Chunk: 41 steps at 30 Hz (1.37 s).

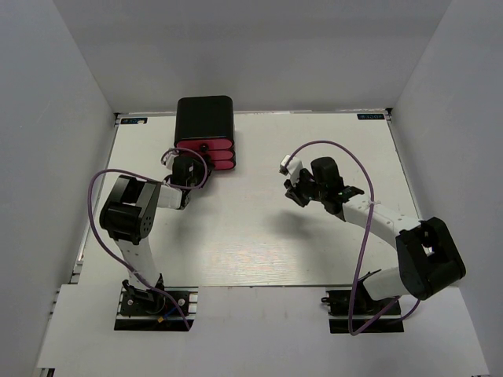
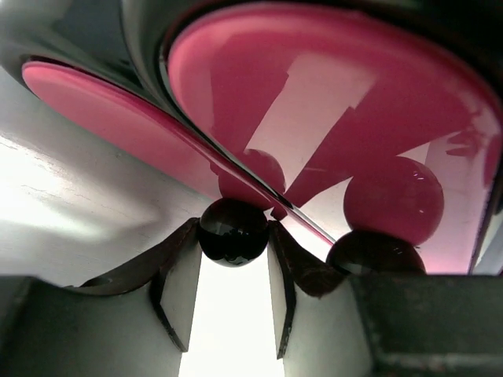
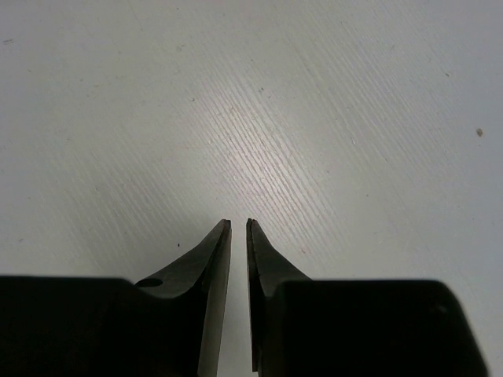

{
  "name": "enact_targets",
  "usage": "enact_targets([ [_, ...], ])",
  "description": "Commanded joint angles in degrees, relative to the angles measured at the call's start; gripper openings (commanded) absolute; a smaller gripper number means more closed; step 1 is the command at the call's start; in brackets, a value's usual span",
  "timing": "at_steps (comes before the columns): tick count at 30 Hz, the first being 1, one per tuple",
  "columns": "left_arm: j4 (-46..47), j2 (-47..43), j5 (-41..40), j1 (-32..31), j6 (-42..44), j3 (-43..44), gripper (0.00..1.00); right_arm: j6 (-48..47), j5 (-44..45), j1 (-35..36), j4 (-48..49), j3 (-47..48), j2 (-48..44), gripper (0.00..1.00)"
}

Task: Sort the stationery into containers
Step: Close the drawer in the storage box, then reset both arms

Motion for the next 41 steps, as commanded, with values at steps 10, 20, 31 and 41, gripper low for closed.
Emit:
enact_targets([
  [10, 7.4, -3.9, 3.8, 0.4, 1.1, -2.8, 0.63, -2.2, -3.3, -0.9, -1.5, -0.9, -0.2, 0.26],
  [20, 3.8, -20.2, 10.5, -0.2, 8.3, -20.7, 0.81, -2.9, -4.8, -1.1, -2.3, -0.7, -0.1, 0.52],
  [31, -33.9, -58.0, 1.2, -0.8, 20.2, -25.7, 1.0, 7.3, -1.1, -1.5, 0.5, 1.4, -1.2, 0.9],
  [41, -54.1, -85.7, -6.1, -0.8, 22.5, -25.7, 1.0, 15.0, 1.7, -1.5, 1.6, 4.7, -2.5, 0.9],
])
